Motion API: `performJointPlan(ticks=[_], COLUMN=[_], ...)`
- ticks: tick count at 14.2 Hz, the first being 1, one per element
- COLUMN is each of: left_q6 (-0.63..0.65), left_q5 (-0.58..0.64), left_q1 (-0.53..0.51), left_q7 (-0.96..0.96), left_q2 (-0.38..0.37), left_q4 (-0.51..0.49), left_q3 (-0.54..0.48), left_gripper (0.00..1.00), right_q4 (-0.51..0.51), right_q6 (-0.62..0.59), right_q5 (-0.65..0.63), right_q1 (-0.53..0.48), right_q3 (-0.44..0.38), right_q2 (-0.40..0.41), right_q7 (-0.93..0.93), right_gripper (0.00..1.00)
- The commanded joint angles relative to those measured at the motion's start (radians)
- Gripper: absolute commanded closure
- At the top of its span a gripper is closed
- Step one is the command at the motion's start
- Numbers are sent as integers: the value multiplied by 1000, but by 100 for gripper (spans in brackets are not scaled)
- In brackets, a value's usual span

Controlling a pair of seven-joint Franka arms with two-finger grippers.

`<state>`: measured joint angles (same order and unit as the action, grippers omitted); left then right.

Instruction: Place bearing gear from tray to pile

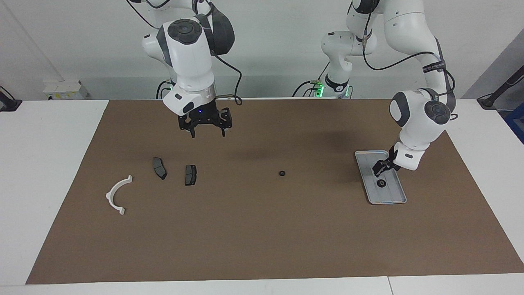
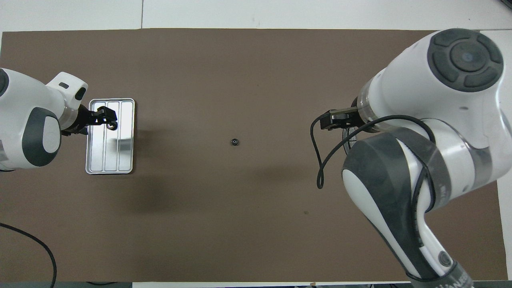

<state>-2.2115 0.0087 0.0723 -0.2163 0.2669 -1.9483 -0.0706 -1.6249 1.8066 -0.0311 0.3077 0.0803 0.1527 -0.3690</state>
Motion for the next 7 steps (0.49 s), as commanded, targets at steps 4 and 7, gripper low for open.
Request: performJointPlan(ticks=[4, 7], left_q6=[-105, -149], left_q5=[25, 22], left_q1=[-46, -46], left_q7=[23, 20], left_q2=[49, 72], left_q4=[-3, -4], left_q3=[9, 11], left_gripper=[21, 23], right_q4=[61, 76], right_q6=[68, 106], right_q5=[-16, -24], right_q1=[120, 192], right_q3=[-2, -4], right_q2=[131, 194], right_q7=[-42, -200], right_gripper=[0, 0])
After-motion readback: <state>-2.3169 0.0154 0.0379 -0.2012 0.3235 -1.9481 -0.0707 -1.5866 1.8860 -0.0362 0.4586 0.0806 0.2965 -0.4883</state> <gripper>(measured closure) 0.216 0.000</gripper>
